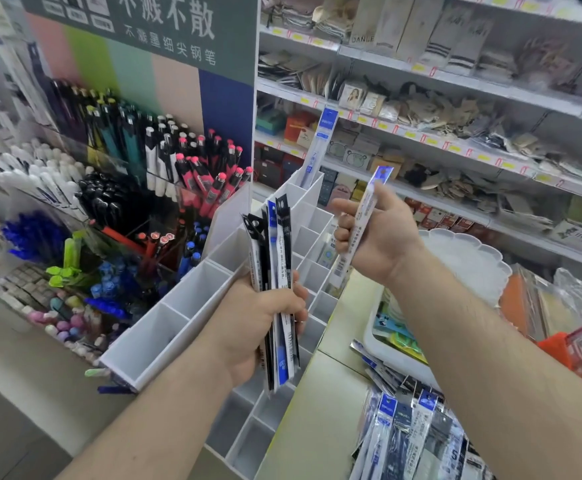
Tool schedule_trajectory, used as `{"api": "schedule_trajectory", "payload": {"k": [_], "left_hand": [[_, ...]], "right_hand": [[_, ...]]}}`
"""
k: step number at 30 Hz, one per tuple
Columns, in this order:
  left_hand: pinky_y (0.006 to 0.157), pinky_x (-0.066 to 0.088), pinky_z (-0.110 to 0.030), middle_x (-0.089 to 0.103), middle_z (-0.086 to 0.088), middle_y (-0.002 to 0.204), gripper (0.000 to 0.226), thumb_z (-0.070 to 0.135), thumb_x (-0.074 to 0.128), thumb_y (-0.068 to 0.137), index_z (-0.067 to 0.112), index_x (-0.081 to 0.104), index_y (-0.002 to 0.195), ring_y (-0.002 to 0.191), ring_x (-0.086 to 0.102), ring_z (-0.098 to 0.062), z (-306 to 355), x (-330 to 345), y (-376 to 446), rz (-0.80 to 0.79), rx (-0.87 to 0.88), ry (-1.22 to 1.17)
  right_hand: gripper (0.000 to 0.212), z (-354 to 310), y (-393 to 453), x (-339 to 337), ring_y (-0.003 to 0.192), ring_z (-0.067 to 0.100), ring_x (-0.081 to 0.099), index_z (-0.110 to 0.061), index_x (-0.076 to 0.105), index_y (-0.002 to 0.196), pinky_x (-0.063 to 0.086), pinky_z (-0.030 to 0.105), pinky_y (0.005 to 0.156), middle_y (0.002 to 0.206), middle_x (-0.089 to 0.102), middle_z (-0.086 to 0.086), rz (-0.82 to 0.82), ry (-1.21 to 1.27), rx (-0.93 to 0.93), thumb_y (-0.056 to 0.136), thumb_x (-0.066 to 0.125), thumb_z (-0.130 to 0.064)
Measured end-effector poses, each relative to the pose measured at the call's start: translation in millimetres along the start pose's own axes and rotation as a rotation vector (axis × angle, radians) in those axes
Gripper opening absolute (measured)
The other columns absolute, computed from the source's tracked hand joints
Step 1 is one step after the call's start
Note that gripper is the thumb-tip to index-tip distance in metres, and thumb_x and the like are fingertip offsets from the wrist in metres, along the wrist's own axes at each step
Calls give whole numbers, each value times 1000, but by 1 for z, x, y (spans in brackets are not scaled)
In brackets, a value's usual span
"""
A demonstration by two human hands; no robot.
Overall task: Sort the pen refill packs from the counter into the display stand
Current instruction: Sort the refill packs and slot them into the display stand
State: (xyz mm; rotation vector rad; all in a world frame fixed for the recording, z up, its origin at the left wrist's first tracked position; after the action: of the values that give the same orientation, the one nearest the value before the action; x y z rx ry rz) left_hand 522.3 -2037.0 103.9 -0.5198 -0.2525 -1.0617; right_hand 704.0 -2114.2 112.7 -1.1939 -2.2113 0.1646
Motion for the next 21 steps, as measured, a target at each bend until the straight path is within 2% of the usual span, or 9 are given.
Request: {"api": "schedule_trajectory", "payload": {"k": [2, 4, 6, 8, 9, 12, 14, 18, 21], "left_hand": [[51, 51, -28, 63, -4, 64, 28, -21, 49, 83, 5, 58, 91, 50, 54, -18, -1, 0, 0, 1, -14, -19], [51, 52, -28, 63, -3, 63, 28, -20, 49, 84, 5, 59, 91, 50, 55, -18, -1, 1, 0, -2, -28, -31], [51, 52, -28, 63, -3, 63, 28, -20, 49, 84, 6, 59, 90, 50, 55, -17, -1, 0, -1, -7, -37, -42], [50, 52, -27, 63, -3, 63, 28, -20, 49, 84, 6, 59, 90, 49, 55, -17, -1, 1, 0, -10, -41, -55], [50, 52, -27, 63, -3, 63, 28, -20, 50, 83, 6, 59, 91, 49, 55, -17, -1, 1, 0, -11, -41, -59], [52, 53, -29, 63, -4, 66, 33, -13, 62, 64, 6, 60, 90, 51, 56, -18, -1, 0, 0, -16, -38, -57], [52, 53, -29, 64, -4, 66, 36, -7, 61, 56, 7, 60, 90, 51, 56, -19, -1, -1, -1, -18, -42, -62], [54, 53, -30, 63, -4, 67, 30, -20, 55, 78, 6, 60, 91, 53, 56, -18, -2, -3, -2, -14, -45, -56], [54, 53, -30, 63, -3, 67, 28, -19, 52, 82, 6, 60, 91, 53, 56, -18, -3, -3, -1, -14, -58, -52]], "right_hand": [[61, -13, 1, 11, 58, 17, 36, 0, 65, 103, 29, 29, 57, 65, 43, 4, 1, 65, -6, 100, 25, -46], [47, -26, 3, 25, 58, 15, 36, -2, 63, 104, 30, 28, 57, 67, 40, 2, 43, 98, -53, 101, 27, -30], [27, -34, 7, 39, 57, 15, 47, -3, 60, 106, 44, 27, 59, 64, 47, 2, 102, 128, -132, 103, 36, -14], [14, -39, 12, 48, 68, 18, 60, -6, 58, 105, 58, 32, 74, 71, 57, 5, 159, 130, -210, 103, 44, -8], [12, -42, 15, 50, 70, 15, 60, -8, 59, 105, 58, 29, 74, 76, 59, 4, 191, 113, -245, 103, 47, -7], [13, -54, 22, 51, 61, 6, 56, -14, 63, 107, 45, 18, 51, 79, 64, 0, 292, 32, -356, 101, 53, -7], [13, -61, 24, 50, 60, 6, 55, -15, 64, 96, 44, 16, 46, 77, 64, 0, 342, 3, -428, 99, 56, -6], [17, -65, 28, 57, 69, 6, 61, -18, 64, 88, 48, 15, 55, 82, 67, -4, 353, -167, -568, 98, 59, -5], [20, -64, 31, 63, 78, 7, 66, -23, 67, 85, 51, 17, 62, 85, 71, -6, 355, -285, -638, 98, 60, -9]]}}
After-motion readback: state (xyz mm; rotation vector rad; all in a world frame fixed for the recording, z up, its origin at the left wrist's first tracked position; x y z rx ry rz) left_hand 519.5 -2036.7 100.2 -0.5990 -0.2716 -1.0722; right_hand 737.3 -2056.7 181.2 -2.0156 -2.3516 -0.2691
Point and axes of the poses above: each hand's wrist, its own y-axis towards the middle knuckle, its own x-axis out of the palm, z = x × y, the point moved 4 cm from there along y, towards the middle knuckle
